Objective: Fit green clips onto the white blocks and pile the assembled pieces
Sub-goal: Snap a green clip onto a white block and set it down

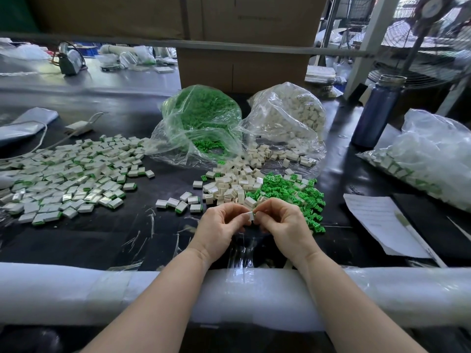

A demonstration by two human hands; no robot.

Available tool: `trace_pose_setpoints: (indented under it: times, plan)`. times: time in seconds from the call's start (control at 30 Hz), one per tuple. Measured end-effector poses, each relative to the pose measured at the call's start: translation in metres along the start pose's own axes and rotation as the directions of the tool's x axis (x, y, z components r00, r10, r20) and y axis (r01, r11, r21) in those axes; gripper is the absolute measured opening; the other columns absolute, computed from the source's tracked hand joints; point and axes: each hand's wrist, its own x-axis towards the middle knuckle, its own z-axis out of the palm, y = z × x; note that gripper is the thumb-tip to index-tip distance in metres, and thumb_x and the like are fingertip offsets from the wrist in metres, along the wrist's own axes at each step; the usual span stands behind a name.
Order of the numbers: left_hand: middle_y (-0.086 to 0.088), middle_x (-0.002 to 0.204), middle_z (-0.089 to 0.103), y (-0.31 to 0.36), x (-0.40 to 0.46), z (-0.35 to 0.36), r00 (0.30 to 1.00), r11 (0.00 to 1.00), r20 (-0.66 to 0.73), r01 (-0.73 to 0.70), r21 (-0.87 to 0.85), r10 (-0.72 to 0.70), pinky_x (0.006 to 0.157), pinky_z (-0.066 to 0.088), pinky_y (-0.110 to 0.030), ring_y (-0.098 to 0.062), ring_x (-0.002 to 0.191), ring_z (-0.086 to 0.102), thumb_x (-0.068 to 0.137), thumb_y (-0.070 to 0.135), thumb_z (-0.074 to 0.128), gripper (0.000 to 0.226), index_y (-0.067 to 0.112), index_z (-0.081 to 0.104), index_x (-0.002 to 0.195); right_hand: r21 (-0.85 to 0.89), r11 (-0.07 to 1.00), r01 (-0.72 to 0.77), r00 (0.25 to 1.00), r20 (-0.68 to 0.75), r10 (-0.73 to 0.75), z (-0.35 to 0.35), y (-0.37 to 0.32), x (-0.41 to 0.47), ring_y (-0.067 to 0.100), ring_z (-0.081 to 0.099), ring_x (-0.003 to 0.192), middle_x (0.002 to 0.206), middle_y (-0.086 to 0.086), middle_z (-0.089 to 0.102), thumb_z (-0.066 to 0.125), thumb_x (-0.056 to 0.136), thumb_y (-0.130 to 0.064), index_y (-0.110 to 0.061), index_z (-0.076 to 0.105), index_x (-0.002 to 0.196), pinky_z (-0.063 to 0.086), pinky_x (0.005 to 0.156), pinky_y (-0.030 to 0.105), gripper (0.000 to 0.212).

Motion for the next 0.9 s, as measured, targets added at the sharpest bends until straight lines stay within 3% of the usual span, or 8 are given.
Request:
trace_pose_setpoints:
  times: [0.17,0.3,0.5,0.9]
  plan:
    - [0.001,0.08,0.069,0.0025,-0.0009,0.0017,1.0,1.0,-0.005,0.007,0.024,-0.007,0.067,0.047,-0.008,0.004,0.07,0.063,0.084,0.005,0.063,0.017,0.021,0.068,0.082,0.026,1.0,-0.017,1.0,0.013,0.017,0.0002,0.0004,0.0004,0.015,0.057,0.069,0.075,0.008,0.062,0.061,0.083,0.007,-0.011,0.06,0.082,0.05,0.067,0.027,0.019]
    - [-0.003,0.085,0.067,0.0039,-0.0012,0.0013,1.0,0.995,-0.003,0.006,0.101,-0.006,0.07,0.046,-0.006,-0.002,0.075,0.061,0.083,0.004,0.064,0.011,0.013,0.07,0.088,-0.009,1.0,-0.013,0.999,0.042,0.013,-0.0009,0.001,0.0008,0.015,0.059,0.072,0.075,0.004,0.062,0.062,0.08,0.009,-0.01,0.057,0.076,0.053,0.074,0.031,0.021]
    - [0.003,0.076,0.065,0.0065,-0.0038,0.0014,0.998,0.989,0.057,0.031,0.147,-0.04,0.069,0.046,-0.006,0.003,0.065,0.058,0.084,0.002,0.063,0.015,0.001,0.07,0.097,-0.017,0.999,-0.028,0.996,0.088,0.03,-0.003,0.0027,0.0012,0.014,0.057,0.068,0.072,0.004,0.062,0.064,0.078,0.01,-0.013,0.058,0.072,0.051,0.066,0.022,0.024]
    - [0.006,0.071,0.064,0.0046,-0.0049,0.0015,0.995,0.979,0.083,0.039,0.201,-0.056,0.073,0.047,-0.011,0.0,0.065,0.056,0.085,0.005,0.063,0.014,0.007,0.071,0.096,-0.01,0.998,-0.054,0.99,0.132,0.055,-0.0049,0.0034,0.0014,0.004,0.056,0.058,0.065,-0.002,0.062,0.066,0.077,0.009,-0.014,0.06,0.07,0.046,0.056,0.015,0.025]
